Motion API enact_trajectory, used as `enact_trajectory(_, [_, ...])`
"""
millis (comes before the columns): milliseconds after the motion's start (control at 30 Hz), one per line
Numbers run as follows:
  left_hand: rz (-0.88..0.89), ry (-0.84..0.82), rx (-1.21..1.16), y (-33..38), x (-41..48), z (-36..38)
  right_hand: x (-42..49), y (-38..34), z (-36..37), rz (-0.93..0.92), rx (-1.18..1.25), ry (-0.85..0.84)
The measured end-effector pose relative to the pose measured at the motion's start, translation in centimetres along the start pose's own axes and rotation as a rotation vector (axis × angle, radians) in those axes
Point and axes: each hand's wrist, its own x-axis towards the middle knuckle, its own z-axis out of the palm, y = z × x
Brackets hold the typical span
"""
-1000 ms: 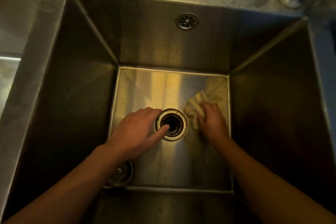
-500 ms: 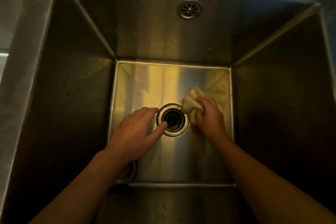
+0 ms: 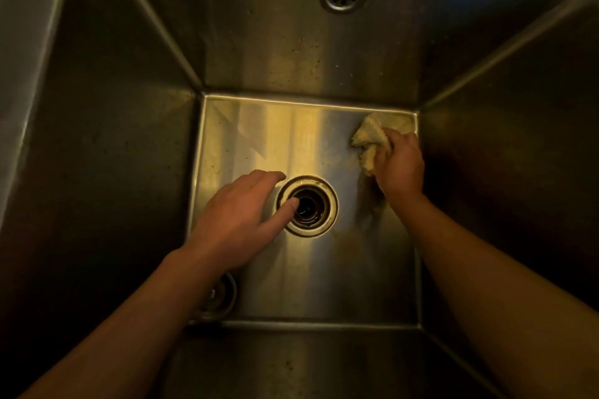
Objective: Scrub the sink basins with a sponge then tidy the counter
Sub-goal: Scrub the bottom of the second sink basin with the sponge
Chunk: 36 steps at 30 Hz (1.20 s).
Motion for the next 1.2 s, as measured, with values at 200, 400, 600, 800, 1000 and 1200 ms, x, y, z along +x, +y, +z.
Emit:
enact_trajectory(200, [0.006, 0.027, -0.021, 0.1, 0.3, 0.0, -2.8, 0.3, 0.1, 0.010, 0.005, 0.030])
enact_trajectory(400, [0.029, 0.031, -0.018, 0.4, 0.5, -0.1, -0.3, 0.0, -1.2, -0.020, 0.046, 0.125])
enact_trajectory(600, [0.037, 0.016, -0.002, 0.3, 0.4, 0.2, 3.3, 0.2, -1.0, 0.000, -0.148, 0.060])
enact_trajectory(800, [0.044, 0.014, -0.013, 0.4, 0.4, 0.1, 1.6, 0.0, -1.1, 0.104, -0.218, -0.067])
enact_trajectory(1000, [0.049, 0.012, -0.027, 0.9, 0.4, 0.0, -4.6, 0.5, -1.0, 0.211, -0.163, -0.092])
enact_trajectory(1200, [0.076, 0.023, -0.019, 1.4, 0.8, -0.2, -3.2, -0.7, -0.6, 0.260, -0.216, -0.071])
